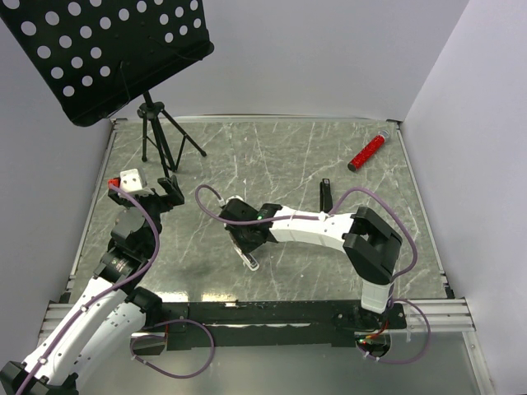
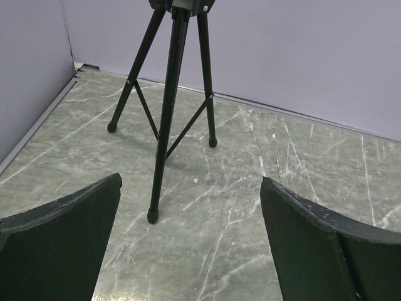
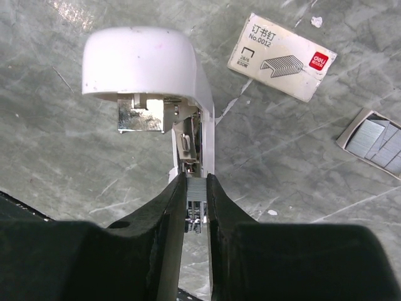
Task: Load the staples into the stapler
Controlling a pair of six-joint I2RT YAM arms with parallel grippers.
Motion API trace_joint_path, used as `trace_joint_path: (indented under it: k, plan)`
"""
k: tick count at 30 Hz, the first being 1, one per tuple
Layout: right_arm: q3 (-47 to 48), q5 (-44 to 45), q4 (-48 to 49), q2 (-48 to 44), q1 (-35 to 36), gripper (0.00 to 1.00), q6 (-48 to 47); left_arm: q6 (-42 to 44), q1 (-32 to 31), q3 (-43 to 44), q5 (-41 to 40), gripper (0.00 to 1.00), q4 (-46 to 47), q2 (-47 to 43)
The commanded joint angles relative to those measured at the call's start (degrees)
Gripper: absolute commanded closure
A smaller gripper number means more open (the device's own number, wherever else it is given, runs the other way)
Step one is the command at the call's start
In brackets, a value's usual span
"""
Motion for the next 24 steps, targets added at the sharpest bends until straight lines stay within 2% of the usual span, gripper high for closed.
trace_joint_path:
  k: [1,24]
  plan:
    - [-1.20,-0.20,2.71,-1.13,0.56,0.77,0.04,0.05,0.15,-0.06,-0.77,0.03,1.57,-0.14]
    - [-2.78,-0.29,3.68,-4.29,0.64,0.78,0.66,-0.04,0.15,-0.06,-0.77,0.03,1.39,-0.23]
